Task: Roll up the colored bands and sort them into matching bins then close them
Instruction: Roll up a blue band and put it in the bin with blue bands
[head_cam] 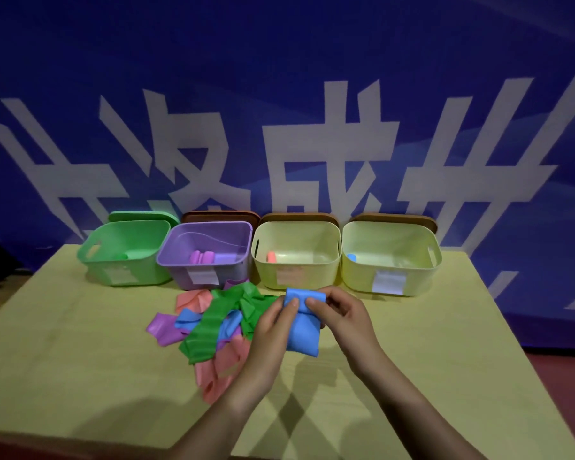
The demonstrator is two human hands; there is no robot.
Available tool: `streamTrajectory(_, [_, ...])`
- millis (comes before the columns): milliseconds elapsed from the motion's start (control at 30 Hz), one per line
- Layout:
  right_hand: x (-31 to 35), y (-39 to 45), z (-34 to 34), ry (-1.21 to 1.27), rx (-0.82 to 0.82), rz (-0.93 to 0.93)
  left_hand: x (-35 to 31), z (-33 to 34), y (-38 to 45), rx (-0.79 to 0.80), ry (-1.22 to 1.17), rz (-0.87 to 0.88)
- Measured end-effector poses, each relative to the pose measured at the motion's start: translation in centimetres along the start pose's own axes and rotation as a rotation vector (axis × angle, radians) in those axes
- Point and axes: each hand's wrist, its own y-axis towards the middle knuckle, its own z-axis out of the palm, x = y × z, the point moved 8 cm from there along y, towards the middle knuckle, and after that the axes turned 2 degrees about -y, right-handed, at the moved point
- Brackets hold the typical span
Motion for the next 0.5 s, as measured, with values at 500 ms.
streamTrajectory(500, [-0.6,-1.8,-2.4,-0.026,-0.197,-0.023,2.7,0.5,-0.8,0.090,0.097,-0.072])
